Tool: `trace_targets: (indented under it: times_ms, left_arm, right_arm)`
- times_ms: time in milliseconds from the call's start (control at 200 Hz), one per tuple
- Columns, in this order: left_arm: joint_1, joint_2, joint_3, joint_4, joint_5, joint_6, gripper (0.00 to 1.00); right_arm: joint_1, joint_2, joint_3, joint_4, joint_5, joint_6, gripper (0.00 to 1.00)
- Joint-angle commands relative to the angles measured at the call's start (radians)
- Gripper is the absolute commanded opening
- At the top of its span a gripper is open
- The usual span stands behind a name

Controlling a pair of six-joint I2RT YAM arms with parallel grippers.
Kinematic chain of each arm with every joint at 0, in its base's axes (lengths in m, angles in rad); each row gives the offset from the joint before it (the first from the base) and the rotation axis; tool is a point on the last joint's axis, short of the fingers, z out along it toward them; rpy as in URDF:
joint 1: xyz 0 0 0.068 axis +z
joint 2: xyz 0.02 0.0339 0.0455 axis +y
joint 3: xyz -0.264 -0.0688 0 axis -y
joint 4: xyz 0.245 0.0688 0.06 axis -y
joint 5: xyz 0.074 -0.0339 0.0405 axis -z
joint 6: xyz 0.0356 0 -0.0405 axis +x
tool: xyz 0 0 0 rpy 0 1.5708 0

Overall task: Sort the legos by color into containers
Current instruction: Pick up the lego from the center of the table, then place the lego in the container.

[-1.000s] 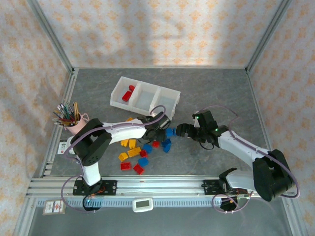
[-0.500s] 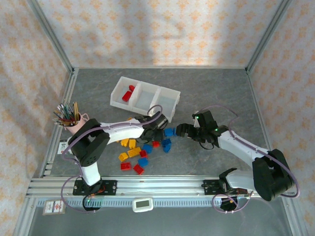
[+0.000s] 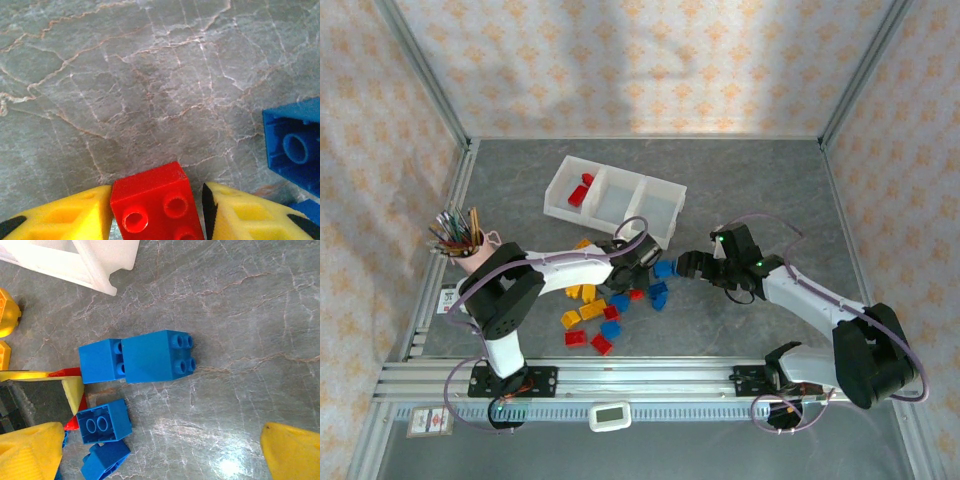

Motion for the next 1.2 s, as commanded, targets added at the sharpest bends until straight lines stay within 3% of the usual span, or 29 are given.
trace_targets:
  times_ms: [0, 345, 606, 916, 1196]
  left_arm:
    - [-0.001, 0.023, -0.023, 0.016, -0.030, -0.029, 0.42]
    - [0.022, -0.029, -0.022, 0.054, -0.053, -0.065, 0.22]
    - [0.083, -0.176, -0.021, 0.046, -0.077, -0.078, 0.17]
    - [0.308, -0.309, 0.109, -0.042, -0.160, 0.091, 0.17]
    - [0.518, -0.048, 0.416, -0.051, -0.176, 0.277, 0.15]
  right_arm:
    - [-0.007, -0.008, 0.000, 0.014, -0.002, 0.002, 1.00]
    - [-0.007, 0.003, 0.054, -0.011, 0.009, -0.019, 1.00]
    - [-0.006, -0.001, 0.092, -0.029, -0.004, -0.038, 1.00]
    - [0.052, 0.104, 0.230, 0.029, -0.017, -0.010, 1.00]
    - [0.062, 0.213, 0.319, 0.184, 0.013, 0.070, 1.00]
